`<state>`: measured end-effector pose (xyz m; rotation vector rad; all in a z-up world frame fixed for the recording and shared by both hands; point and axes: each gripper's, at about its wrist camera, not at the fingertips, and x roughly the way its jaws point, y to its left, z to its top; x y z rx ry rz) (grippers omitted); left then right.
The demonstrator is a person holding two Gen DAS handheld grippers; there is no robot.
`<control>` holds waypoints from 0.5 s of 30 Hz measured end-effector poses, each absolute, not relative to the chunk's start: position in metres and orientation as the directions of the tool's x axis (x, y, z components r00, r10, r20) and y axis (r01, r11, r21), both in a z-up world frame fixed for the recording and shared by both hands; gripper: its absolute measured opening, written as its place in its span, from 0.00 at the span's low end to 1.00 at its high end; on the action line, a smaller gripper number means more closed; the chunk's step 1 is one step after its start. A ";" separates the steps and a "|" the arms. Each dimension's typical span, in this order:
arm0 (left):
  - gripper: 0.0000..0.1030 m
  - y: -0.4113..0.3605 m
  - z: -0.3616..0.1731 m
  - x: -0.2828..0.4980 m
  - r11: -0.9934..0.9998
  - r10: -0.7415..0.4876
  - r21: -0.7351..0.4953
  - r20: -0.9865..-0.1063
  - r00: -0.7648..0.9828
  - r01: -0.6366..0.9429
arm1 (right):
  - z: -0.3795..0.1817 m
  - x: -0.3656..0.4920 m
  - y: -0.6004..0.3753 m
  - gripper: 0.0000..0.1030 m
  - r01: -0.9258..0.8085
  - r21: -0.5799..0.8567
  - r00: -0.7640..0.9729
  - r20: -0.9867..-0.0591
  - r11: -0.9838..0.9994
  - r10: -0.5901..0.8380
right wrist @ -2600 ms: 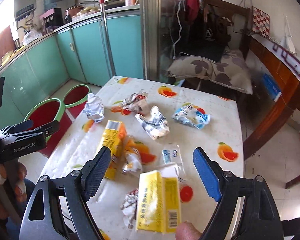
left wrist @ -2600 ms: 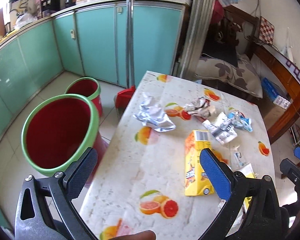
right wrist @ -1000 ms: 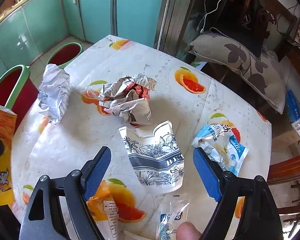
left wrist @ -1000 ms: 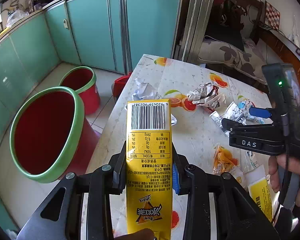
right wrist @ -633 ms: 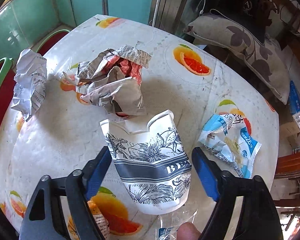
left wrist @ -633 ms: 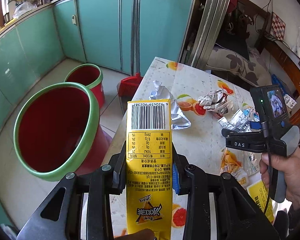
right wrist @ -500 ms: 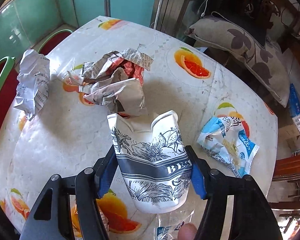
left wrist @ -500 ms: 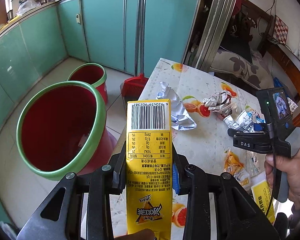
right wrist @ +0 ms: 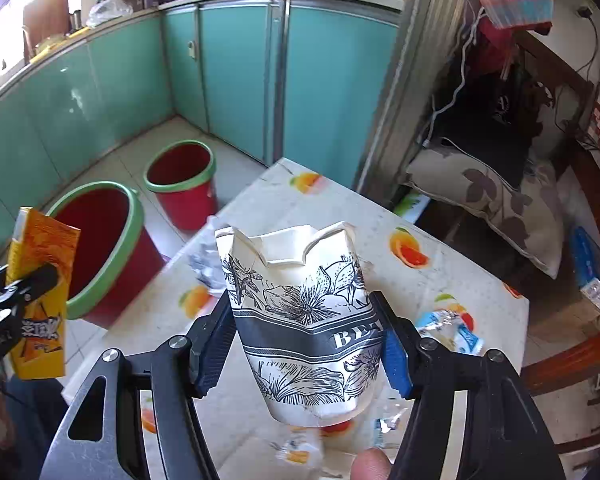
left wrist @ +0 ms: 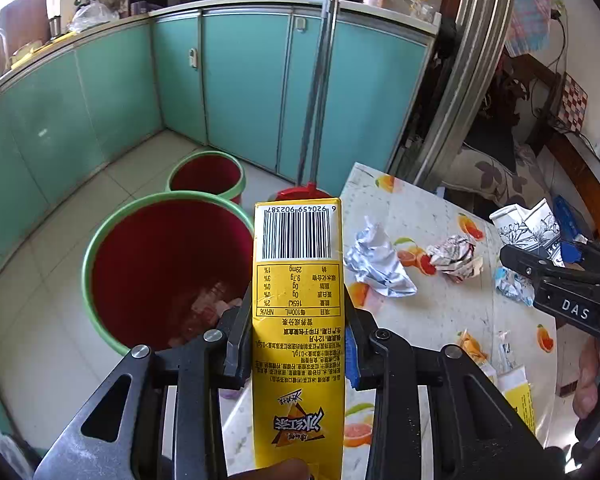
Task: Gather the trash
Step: 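Carry carton and cup to the red bucket and open both tools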
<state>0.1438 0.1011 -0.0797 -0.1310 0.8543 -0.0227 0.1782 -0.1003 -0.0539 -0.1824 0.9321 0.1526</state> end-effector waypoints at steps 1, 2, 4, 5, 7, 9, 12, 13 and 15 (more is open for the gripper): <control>0.32 0.109 -0.078 0.144 0.991 -0.062 -0.123 -0.746 0.663 -0.046 | -0.049 0.177 -0.087 0.62 -0.226 -0.075 0.592 -0.803 0.971 0.076; 0.32 0.118 -0.076 0.144 0.991 -0.048 -0.119 -0.743 0.668 -0.061 | -0.047 0.178 -0.072 0.62 -0.245 -0.068 0.595 -0.798 0.967 0.095; 0.32 0.137 -0.073 0.146 0.990 -0.023 -0.113 -0.738 0.675 -0.090 | -0.044 0.179 -0.044 0.62 -0.282 -0.047 0.596 -0.791 0.958 0.136; 0.32 0.145 -0.071 0.146 0.989 -0.008 -0.106 -0.735 0.678 -0.104 | -0.044 0.181 -0.030 0.62 -0.297 -0.035 0.595 -0.788 0.954 0.156; 0.32 0.165 -0.070 0.149 0.986 0.023 -0.096 -0.730 0.683 -0.135 | -0.043 0.185 -0.002 0.62 -0.327 -0.012 0.591 -0.783 0.945 0.194; 0.32 0.184 -0.070 0.154 0.983 0.049 -0.087 -0.729 0.682 -0.163 | -0.046 0.190 0.026 0.62 -0.361 0.014 0.581 -0.779 0.932 0.237; 0.32 0.207 -0.075 0.163 0.979 0.055 -0.094 -0.735 0.676 -0.182 | -0.054 0.200 0.067 0.62 -0.410 0.048 0.564 -0.772 0.911 0.294; 0.32 0.215 -0.079 0.167 0.978 0.053 -0.098 -0.740 0.671 -0.185 | -0.058 0.205 0.082 0.62 -0.427 0.060 0.554 -0.772 0.902 0.313; 0.32 0.228 -0.085 0.175 0.977 0.062 -0.091 -0.743 0.667 -0.192 | -0.069 0.212 0.107 0.62 -0.454 0.066 0.537 -0.776 0.889 0.332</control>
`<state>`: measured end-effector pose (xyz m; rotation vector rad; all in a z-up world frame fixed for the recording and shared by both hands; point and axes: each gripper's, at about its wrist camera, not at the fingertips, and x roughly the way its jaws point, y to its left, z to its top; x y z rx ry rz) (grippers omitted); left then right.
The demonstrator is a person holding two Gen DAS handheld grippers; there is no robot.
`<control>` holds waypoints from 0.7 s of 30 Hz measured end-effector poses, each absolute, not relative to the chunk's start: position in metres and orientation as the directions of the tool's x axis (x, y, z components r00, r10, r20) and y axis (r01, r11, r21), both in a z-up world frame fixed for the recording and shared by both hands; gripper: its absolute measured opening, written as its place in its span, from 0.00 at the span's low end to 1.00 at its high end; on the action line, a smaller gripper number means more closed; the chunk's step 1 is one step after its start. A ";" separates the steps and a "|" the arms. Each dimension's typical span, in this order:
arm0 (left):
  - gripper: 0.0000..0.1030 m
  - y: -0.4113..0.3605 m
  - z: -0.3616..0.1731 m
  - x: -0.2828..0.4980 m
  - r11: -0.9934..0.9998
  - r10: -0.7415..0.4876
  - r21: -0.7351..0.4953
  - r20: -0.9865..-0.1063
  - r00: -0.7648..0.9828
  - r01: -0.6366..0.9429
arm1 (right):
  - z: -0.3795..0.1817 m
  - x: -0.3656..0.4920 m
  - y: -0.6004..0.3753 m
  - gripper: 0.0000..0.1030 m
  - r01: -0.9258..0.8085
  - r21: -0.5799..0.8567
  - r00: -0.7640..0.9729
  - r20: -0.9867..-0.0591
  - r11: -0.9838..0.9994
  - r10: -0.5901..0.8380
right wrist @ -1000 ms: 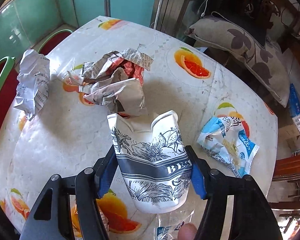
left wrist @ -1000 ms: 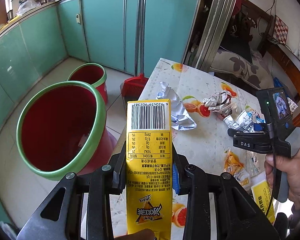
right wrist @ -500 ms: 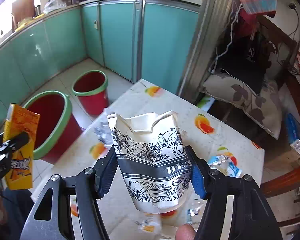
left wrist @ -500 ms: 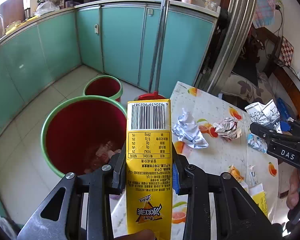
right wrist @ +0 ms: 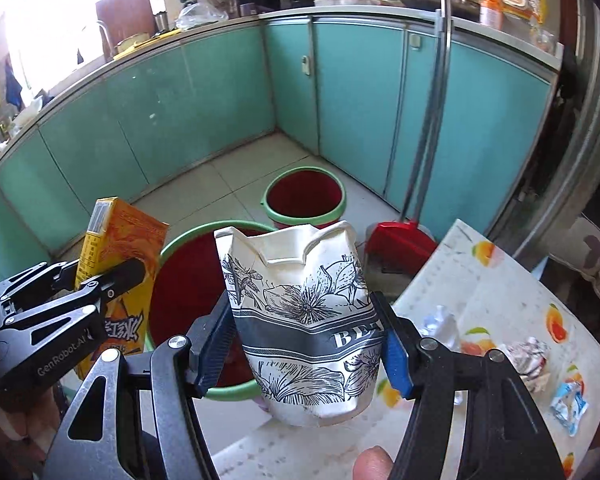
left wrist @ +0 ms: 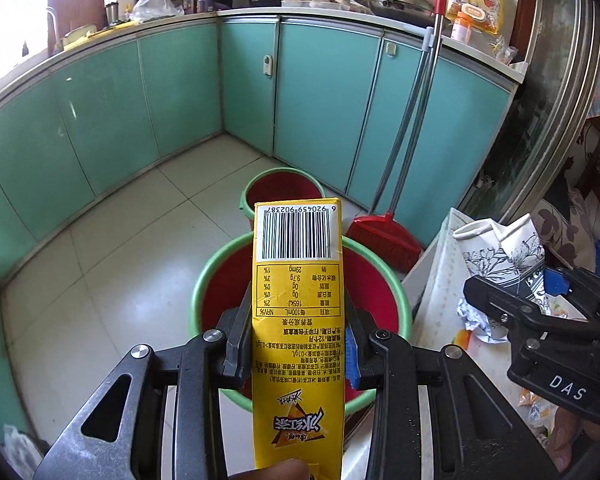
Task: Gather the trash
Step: 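Carry carton and cup to the red bucket and open both tools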
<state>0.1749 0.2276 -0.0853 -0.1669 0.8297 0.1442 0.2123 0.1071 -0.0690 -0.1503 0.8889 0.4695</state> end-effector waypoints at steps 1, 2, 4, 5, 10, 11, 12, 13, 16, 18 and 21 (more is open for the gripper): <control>0.32 0.233 -0.090 0.179 0.977 0.064 -0.086 -0.749 0.660 -0.193 | -0.074 0.217 0.118 0.62 -0.466 0.072 0.528 -0.777 0.882 0.342; 0.32 0.239 -0.094 0.182 0.977 0.064 -0.087 -0.755 0.653 -0.197 | -0.080 0.221 0.125 0.62 -0.475 0.076 0.520 -0.779 0.877 0.350; 0.32 0.248 -0.102 0.187 0.976 0.046 -0.103 -0.764 0.643 -0.192 | -0.090 0.230 0.142 0.63 -0.484 0.079 0.505 -0.788 0.872 0.352; 0.32 0.252 -0.105 0.189 0.976 0.039 -0.108 -0.768 0.640 -0.189 | -0.095 0.237 0.148 0.63 -0.486 0.090 0.492 -0.794 0.869 0.357; 0.32 0.261 -0.119 0.197 0.973 0.023 -0.126 -0.781 0.624 -0.193 | -0.118 0.255 0.163 0.64 -0.493 0.111 0.453 -0.814 0.863 0.364; 0.41 0.262 -0.122 0.199 0.972 0.018 -0.132 -0.784 0.620 -0.196 | -0.122 0.259 0.164 0.64 -0.492 0.113 0.449 -0.817 0.863 0.363; 0.50 0.265 -0.124 0.201 0.970 0.016 -0.138 -0.786 0.618 -0.200 | -0.125 0.261 0.166 0.65 -0.493 0.118 0.444 -0.818 0.862 0.366; 0.63 0.269 -0.126 0.202 0.967 0.040 -0.126 -0.787 0.615 -0.224 | -0.127 0.264 0.165 0.65 -0.487 0.117 0.446 -0.818 0.866 0.362; 0.89 0.278 -0.130 0.202 0.958 0.039 -0.148 -0.784 0.619 -0.247 | -0.133 0.272 0.160 0.65 -0.474 0.136 0.434 -0.823 0.870 0.366; 0.90 0.281 -0.131 0.201 0.958 0.044 -0.145 -0.782 0.622 -0.249 | -0.133 0.273 0.156 0.69 -0.483 0.138 0.428 -0.825 0.865 0.370; 0.93 0.283 -0.131 0.199 0.958 0.058 -0.132 -0.781 0.622 -0.255 | -0.133 0.274 0.154 0.73 -0.487 0.134 0.433 -0.821 0.863 0.372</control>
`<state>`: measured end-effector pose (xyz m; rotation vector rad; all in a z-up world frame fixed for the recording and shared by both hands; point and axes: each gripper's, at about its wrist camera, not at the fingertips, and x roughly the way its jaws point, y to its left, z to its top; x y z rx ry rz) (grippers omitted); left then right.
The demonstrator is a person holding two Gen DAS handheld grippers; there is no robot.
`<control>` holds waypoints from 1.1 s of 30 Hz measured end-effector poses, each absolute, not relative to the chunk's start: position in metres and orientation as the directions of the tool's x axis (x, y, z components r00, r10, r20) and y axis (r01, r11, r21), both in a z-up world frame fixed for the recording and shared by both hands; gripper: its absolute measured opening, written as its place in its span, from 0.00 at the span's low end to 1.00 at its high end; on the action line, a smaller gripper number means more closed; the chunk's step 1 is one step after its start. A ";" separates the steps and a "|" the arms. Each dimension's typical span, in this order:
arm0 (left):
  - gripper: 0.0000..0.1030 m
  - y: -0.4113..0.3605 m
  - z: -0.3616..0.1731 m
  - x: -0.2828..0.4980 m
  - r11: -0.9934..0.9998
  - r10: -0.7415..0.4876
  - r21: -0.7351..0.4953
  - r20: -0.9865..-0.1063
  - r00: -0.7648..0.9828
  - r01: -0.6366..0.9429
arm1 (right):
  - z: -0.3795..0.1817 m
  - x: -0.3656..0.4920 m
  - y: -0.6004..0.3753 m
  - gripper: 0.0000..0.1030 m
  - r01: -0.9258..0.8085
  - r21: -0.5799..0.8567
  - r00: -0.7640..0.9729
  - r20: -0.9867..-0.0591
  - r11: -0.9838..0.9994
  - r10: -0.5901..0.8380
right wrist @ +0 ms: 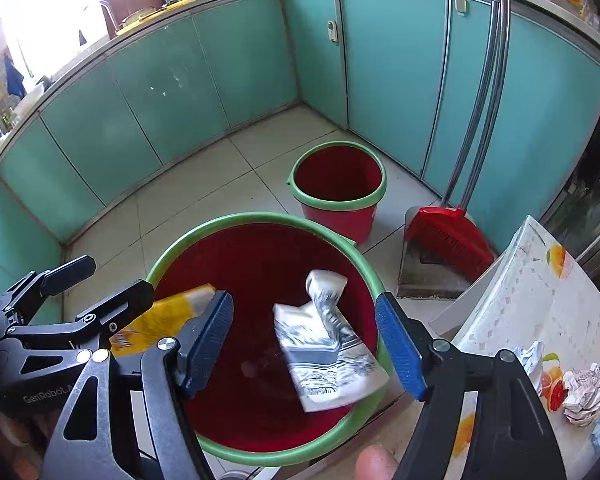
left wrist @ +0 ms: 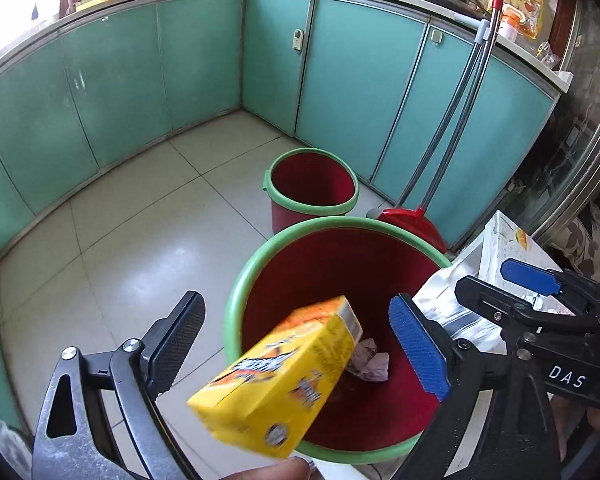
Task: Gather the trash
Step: 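Carry carton and cup to the red bucket and open both tools, then grasp the crumpled silver foil wrapper with the left tool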
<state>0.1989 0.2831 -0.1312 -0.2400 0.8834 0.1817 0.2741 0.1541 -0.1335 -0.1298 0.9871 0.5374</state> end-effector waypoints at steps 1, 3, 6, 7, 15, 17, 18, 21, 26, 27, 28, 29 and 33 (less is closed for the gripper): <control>0.97 0.285 -0.131 0.197 0.956 0.064 -0.133 -0.778 0.625 -0.262 | -0.134 0.274 0.153 0.76 -0.483 0.131 0.438 -0.820 0.866 0.368; 0.99 0.290 -0.129 0.196 0.952 0.068 -0.140 -0.773 0.631 -0.273 | -0.135 0.274 0.152 0.79 -0.481 0.141 0.435 -0.819 0.865 0.375; 0.99 0.301 -0.127 0.194 0.938 0.082 -0.154 -0.772 0.630 -0.311 | -0.137 0.274 0.151 0.80 -0.480 0.154 0.426 -0.820 0.863 0.383; 1.00 0.303 -0.127 0.195 0.933 0.081 -0.162 -0.773 0.629 -0.320 | -0.137 0.273 0.151 0.81 -0.482 0.155 0.426 -0.818 0.862 0.386; 1.00 0.306 -0.118 0.195 0.931 0.105 -0.150 -0.765 0.635 -0.334 | -0.129 0.259 0.142 0.83 -0.483 0.149 0.445 -0.807 0.863 0.388; 1.00 0.301 -0.114 0.195 0.934 0.105 -0.146 -0.762 0.640 -0.327 | -0.124 0.254 0.136 0.83 -0.475 0.142 0.456 -0.804 0.868 0.381; 1.00 0.297 -0.112 0.194 0.935 0.103 -0.146 -0.759 0.644 -0.322 | -0.121 0.251 0.132 0.83 -0.472 0.144 0.461 -0.801 0.870 0.382; 1.00 0.283 -0.103 0.192 0.942 0.095 -0.146 -0.747 0.658 -0.302 | -0.109 0.237 0.113 0.83 -0.454 0.132 0.485 -0.793 0.881 0.368; 1.00 0.249 -0.084 0.184 0.957 0.060 -0.153 -0.726 0.685 -0.245 | -0.086 0.205 0.061 0.86 -0.390 0.103 0.539 -0.781 0.915 0.317; 1.00 0.241 -0.080 0.181 0.960 0.053 -0.152 -0.722 0.690 -0.234 | -0.082 0.199 0.049 0.87 -0.373 0.098 0.546 -0.781 0.923 0.304; 1.00 0.232 -0.077 0.179 0.964 0.047 -0.151 -0.718 0.694 -0.221 | -0.078 0.191 0.036 0.87 -0.355 0.094 0.556 -0.779 0.930 0.291; 1.00 0.222 -0.074 0.177 0.968 0.031 -0.153 -0.716 0.698 -0.200 | -0.073 0.183 0.024 0.87 -0.339 0.091 0.567 -0.775 0.936 0.280; 1.00 0.178 -0.063 0.167 0.982 -0.025 -0.150 -0.709 0.705 -0.115 | -0.056 0.151 -0.035 0.87 -0.244 0.071 0.615 -0.760 0.967 0.211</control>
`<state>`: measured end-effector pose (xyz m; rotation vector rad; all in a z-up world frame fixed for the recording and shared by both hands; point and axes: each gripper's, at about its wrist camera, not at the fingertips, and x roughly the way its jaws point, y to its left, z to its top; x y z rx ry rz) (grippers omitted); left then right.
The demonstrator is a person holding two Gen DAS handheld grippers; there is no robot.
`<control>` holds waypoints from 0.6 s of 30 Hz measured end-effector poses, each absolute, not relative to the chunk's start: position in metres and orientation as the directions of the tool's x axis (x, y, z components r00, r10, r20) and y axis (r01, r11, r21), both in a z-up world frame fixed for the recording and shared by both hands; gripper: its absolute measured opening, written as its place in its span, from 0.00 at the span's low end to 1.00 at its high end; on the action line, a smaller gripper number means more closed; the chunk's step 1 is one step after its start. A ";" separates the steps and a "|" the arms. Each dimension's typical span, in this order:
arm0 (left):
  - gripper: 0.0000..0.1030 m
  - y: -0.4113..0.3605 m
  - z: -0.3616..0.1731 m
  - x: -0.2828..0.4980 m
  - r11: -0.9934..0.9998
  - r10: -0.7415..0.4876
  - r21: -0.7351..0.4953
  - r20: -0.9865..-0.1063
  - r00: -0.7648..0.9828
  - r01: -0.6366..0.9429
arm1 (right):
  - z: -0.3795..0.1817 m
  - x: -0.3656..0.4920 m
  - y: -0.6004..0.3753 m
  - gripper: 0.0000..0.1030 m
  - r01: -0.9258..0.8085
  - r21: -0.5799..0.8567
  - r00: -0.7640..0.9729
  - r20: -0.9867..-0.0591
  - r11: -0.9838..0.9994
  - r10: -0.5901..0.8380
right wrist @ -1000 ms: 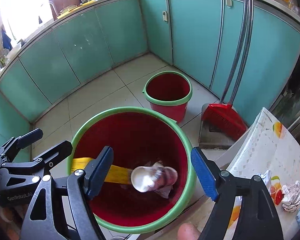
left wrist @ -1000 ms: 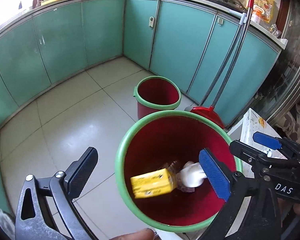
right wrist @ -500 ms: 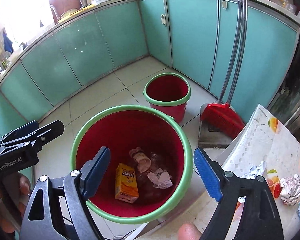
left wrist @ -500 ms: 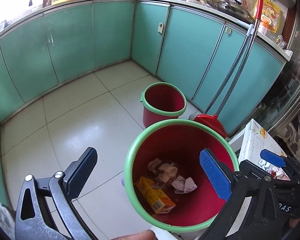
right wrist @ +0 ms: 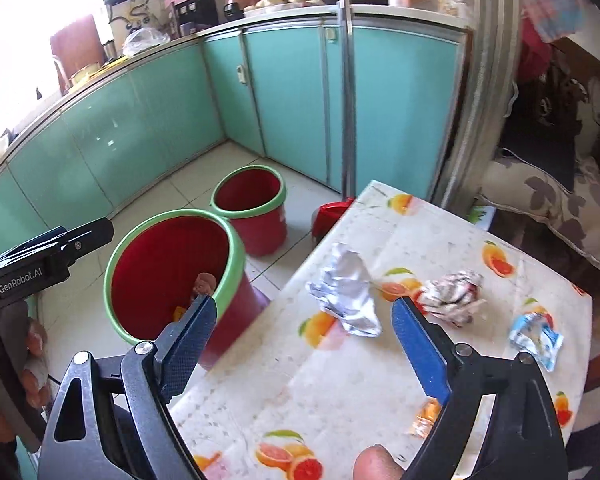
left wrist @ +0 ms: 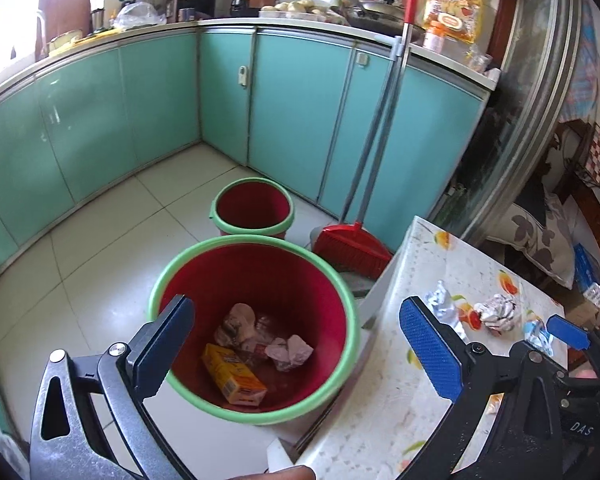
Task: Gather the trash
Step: 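Grasp the crumpled silver foil wrapper with the left tool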
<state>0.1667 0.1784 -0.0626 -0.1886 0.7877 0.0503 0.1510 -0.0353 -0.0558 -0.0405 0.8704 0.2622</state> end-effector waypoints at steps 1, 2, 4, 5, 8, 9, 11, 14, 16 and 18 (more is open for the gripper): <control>1.00 0.167 -0.060 0.165 0.985 -0.039 -0.147 -0.709 0.704 -0.093 | -0.052 0.143 -0.052 0.87 -0.213 0.064 0.626 -0.757 0.975 0.187; 1.00 0.156 -0.059 0.162 0.987 -0.050 -0.143 -0.708 0.704 -0.073 | -0.049 0.136 -0.068 0.87 -0.185 0.058 0.634 -0.755 0.981 0.165; 1.00 0.134 -0.057 0.157 0.989 -0.077 -0.141 -0.709 0.701 -0.034 | -0.042 0.119 -0.100 0.87 -0.126 0.048 0.650 -0.751 0.991 0.119; 1.00 0.124 -0.056 0.156 0.990 -0.089 -0.141 -0.710 0.698 -0.016 | -0.038 0.113 -0.117 0.87 -0.098 0.048 0.652 -0.752 0.994 0.100; 1.00 0.093 -0.055 0.151 0.990 -0.118 -0.136 -0.715 0.689 0.029 | -0.032 0.095 -0.167 0.87 -0.019 0.044 0.658 -0.752 0.999 0.046; 1.00 0.084 -0.055 0.150 0.990 -0.127 -0.133 -0.716 0.686 0.044 | -0.030 0.089 -0.182 0.87 0.007 0.037 0.659 -0.752 0.999 0.023; 1.00 0.066 -0.056 0.148 0.989 -0.144 -0.130 -0.718 0.681 0.071 | -0.028 0.079 -0.212 0.87 0.048 0.044 0.656 -0.755 0.998 0.002; 1.00 0.043 -0.060 0.152 0.987 -0.158 -0.121 -0.727 0.668 0.102 | -0.029 0.065 -0.249 0.87 0.093 0.034 0.655 -0.755 0.995 -0.035; 1.00 0.029 -0.066 0.157 0.987 -0.160 -0.109 -0.737 0.657 0.117 | -0.031 0.055 -0.265 0.87 0.112 0.028 0.652 -0.756 0.993 -0.052; 1.00 0.016 -0.075 0.165 0.988 -0.149 -0.091 -0.749 0.645 0.122 | -0.033 0.045 -0.277 0.87 0.131 0.031 0.648 -0.759 0.991 -0.062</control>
